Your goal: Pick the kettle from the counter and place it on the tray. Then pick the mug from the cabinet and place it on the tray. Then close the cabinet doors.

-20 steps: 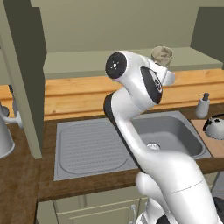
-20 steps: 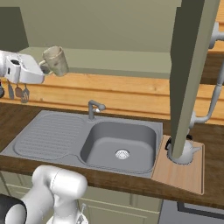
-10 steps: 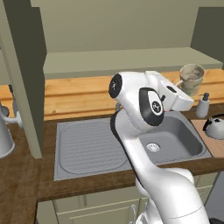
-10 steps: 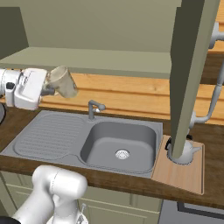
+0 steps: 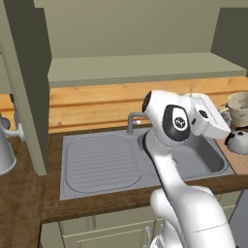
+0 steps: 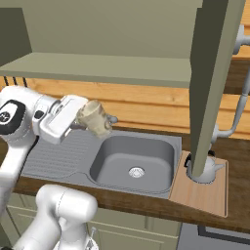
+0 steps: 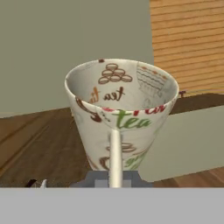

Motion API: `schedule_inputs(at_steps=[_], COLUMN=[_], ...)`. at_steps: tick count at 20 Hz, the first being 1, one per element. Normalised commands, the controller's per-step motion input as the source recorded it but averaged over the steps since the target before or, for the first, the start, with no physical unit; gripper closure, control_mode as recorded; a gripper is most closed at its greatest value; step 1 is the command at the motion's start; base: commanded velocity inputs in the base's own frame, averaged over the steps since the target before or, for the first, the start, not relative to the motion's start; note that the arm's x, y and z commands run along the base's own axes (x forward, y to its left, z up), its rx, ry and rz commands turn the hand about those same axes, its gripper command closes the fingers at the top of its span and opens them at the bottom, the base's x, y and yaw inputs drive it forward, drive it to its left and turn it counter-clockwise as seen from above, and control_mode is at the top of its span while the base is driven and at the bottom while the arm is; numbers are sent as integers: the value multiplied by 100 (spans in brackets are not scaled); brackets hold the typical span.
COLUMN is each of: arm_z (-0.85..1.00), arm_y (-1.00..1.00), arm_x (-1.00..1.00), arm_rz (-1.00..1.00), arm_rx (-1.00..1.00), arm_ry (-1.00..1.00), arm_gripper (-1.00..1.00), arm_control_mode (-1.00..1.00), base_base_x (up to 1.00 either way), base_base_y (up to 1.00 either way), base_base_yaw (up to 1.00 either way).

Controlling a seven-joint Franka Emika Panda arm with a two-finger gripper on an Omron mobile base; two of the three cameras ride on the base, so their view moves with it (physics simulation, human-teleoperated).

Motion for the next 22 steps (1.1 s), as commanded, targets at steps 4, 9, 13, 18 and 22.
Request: schedule_inputs(at_steps=[4,9,13,18,22], arm_z=[-56,-61,-58,-54,-45], arm_y=[-80,-75,-66,-54,-40], arm_x=[2,1,11,3,22], arm_rz=[-22,-7,-3,0,0], arm_rx=[3,10,9,10,14], arm_ry=[19,25,12,0,-10], arm_gripper=[100,100,100,100,100], arm_control_mode=[-100,-100,-100,-100,-100], base_base_x=[0,0,0,0,0], base_base_y=[0,0,0,0,0], base_base_yaw=[0,0,0,0,0])
